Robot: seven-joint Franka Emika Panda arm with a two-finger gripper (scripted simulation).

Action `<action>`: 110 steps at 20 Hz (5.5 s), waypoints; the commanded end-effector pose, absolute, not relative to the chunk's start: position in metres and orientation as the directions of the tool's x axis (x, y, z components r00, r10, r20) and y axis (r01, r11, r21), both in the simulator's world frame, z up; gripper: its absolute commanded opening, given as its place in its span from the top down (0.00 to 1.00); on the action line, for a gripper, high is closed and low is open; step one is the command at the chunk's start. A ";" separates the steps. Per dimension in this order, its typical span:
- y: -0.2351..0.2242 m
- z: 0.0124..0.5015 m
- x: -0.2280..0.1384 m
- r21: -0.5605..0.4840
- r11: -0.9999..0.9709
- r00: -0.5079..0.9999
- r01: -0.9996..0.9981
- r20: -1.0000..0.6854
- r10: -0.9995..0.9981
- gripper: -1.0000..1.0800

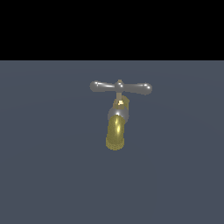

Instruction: Turn on the faucet by rotating a designated handle.

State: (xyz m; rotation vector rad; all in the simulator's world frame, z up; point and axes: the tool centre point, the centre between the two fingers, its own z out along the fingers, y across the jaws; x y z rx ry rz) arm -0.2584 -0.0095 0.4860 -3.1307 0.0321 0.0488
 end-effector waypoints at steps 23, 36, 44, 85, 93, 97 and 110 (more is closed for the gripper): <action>-0.049 0.427 -0.238 -0.011 -0.966 0.966 0.259 -0.025 0.259 1.00; -0.085 0.362 -0.203 -0.010 -0.843 0.843 0.538 -0.019 0.538 1.00; -0.102 0.323 -0.176 -0.007 -0.728 0.728 0.685 -0.016 0.685 1.00; -0.109 0.197 -0.070 0.000 -0.202 0.202 0.979 0.000 0.979 1.00; -0.113 0.197 -0.060 0.000 -0.202 0.202 0.979 0.000 0.979 1.00; -0.116 0.197 -0.049 0.000 -0.202 0.202 0.979 0.000 0.979 1.00; -0.128 0.197 -0.015 0.000 -0.201 0.201 0.980 0.000 0.980 1.00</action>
